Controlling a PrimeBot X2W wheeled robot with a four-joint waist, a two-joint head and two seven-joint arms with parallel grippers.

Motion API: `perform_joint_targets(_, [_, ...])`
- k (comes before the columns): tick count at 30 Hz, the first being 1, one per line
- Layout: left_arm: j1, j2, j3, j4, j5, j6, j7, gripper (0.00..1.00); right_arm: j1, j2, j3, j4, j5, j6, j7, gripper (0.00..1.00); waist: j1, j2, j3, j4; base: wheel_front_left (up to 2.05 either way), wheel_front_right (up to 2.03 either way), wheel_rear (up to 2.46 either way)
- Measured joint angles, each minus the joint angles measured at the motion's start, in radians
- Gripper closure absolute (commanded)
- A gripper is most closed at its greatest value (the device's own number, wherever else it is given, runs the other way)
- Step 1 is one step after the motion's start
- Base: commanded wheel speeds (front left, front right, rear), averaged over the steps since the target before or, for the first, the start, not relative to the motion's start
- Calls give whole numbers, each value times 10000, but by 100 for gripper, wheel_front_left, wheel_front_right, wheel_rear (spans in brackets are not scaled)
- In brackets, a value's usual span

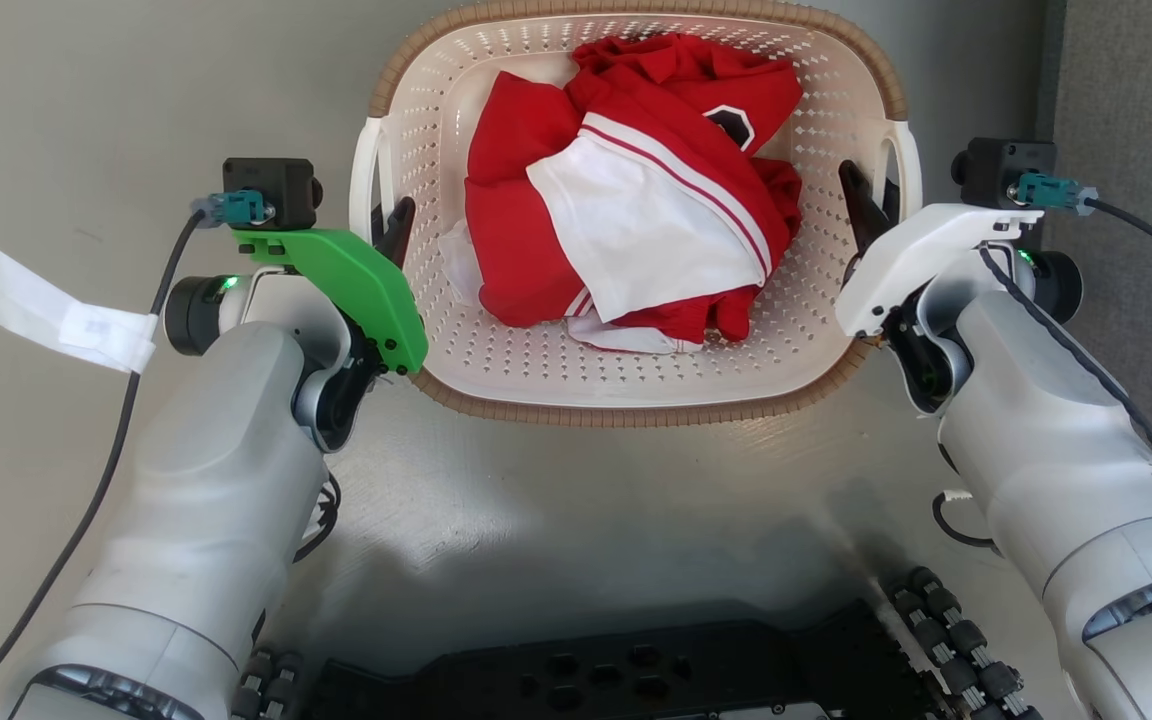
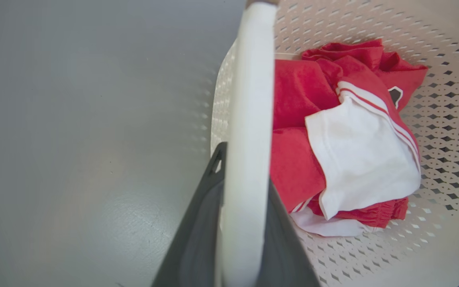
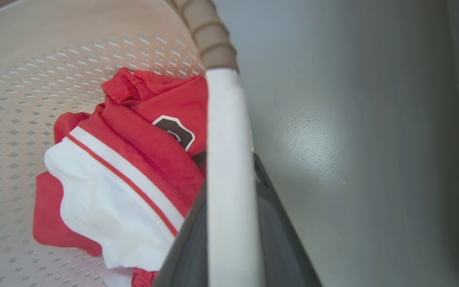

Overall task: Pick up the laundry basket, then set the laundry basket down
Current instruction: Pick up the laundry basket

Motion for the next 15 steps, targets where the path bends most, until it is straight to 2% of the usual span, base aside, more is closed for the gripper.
perform_joint_targets(15, [-27,61,-616,433,-667,8,-8,100,25,15,606,290,345,6,-102,100,0,0,-694,57,0,0,0])
